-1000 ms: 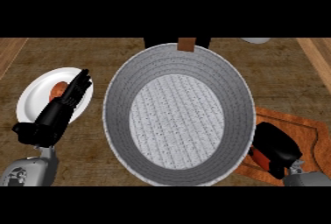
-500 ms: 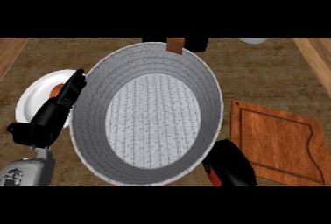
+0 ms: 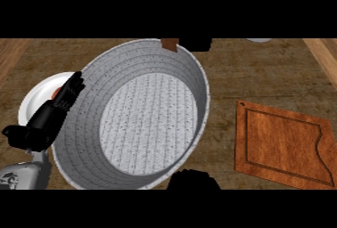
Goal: Pick the bell pepper from the cutting board and place it in the basket
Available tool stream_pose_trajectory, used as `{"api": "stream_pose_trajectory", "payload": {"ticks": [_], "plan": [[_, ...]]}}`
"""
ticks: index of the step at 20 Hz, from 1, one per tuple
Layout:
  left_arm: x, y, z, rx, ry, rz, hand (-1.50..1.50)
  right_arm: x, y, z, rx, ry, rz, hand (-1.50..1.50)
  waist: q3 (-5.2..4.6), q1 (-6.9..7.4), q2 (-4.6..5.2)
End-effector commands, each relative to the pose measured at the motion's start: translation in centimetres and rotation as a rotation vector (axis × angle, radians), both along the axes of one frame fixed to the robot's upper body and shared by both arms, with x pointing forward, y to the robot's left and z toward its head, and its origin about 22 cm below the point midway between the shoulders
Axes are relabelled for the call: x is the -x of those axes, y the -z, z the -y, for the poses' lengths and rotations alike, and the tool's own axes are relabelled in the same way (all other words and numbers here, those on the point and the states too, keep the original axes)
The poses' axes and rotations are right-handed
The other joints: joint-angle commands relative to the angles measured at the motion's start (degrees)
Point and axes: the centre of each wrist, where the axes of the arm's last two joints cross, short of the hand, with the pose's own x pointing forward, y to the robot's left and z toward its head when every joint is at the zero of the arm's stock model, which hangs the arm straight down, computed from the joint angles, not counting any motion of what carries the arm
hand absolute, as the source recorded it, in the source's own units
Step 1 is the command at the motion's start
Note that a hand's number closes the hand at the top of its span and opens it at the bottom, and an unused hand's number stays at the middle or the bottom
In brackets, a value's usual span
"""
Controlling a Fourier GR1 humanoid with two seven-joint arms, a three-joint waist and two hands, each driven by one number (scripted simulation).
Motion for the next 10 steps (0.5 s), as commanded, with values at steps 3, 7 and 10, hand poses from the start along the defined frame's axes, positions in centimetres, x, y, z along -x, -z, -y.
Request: {"api": "stream_pose_trajectory", "payload": {"ticks": [3,7,10], "plan": [[-0.1,-0.1,0.5,0.016,0.005,0.006,0.0,4.1,-4.2,-2.9,-0.294,0.06,0.028,1.5,-0.19,-0.36,-0.21],[0.1,0.1,0.1,0.01,0.003,-0.003,0.0,3.7,-4.3,-3.4,-0.283,0.124,0.048,1.5,-0.37,-0.08,-0.16],[0.2,0.4,0.2,0.008,-0.008,-0.016,0.0,3.1,-5.4,-2.9,-0.26,0.194,0.102,1.5,-0.5,-0.91,-0.28]]}}
